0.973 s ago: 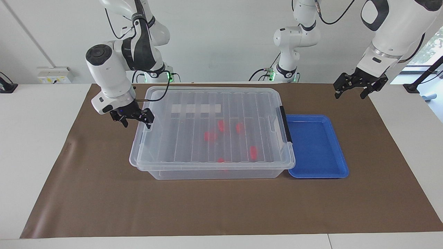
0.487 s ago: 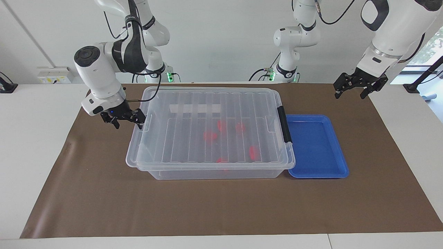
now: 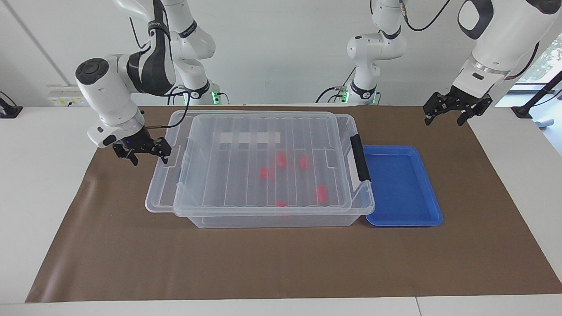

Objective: Place red block in blue tray from box
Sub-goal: 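Slide the clear lid away from the tray with the right gripper, then reach the left gripper into the opened box toward a red block, then grasp the red block with the left gripper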

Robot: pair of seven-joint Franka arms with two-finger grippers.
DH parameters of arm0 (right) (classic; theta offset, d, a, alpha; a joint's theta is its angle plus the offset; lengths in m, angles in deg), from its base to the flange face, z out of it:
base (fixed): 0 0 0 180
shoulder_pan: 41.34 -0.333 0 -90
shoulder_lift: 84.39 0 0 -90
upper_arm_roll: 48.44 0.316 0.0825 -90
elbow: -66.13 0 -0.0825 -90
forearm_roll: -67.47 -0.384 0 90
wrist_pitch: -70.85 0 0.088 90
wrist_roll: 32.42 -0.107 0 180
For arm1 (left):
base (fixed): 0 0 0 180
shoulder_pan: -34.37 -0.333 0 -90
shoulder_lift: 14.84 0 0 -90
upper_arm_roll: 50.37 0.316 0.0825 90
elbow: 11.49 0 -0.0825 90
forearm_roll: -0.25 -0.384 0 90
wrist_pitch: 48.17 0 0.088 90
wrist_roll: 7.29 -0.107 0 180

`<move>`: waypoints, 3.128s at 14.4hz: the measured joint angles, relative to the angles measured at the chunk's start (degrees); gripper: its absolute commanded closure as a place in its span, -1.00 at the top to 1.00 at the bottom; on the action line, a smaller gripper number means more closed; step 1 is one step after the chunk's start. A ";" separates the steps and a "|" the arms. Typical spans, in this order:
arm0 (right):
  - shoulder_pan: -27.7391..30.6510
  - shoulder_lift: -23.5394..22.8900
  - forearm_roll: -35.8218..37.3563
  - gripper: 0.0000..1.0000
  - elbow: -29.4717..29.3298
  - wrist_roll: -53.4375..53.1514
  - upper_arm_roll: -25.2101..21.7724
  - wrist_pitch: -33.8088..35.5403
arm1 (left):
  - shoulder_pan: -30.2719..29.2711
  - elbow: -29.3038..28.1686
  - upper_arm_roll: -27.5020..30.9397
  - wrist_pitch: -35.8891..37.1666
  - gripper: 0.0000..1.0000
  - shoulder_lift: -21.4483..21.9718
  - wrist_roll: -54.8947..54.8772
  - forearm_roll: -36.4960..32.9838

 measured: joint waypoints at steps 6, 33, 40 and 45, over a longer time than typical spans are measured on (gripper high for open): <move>0.48 0.05 0.00 1.00 -0.01 9.48 -6.39 -0.03 | 0.00 0.00 0.00 0.00 1.00 0.00 0.00 0.00; 0.57 -0.06 0.00 1.00 -1.59 22.37 -15.39 -0.43 | 26.24 -15.80 -1.95 -31.37 0.98 -7.42 25.92 0.35; -1.13 -1.03 0.00 1.00 -11.17 20.14 -14.13 10.77 | 27.50 -16.75 -1.73 -42.68 0.94 -17.39 26.39 -1.15; -3.58 1.57 -0.01 1.00 -16.39 7.57 -7.76 19.20 | 27.80 -16.91 -1.54 -46.53 0.93 -21.87 26.86 -2.50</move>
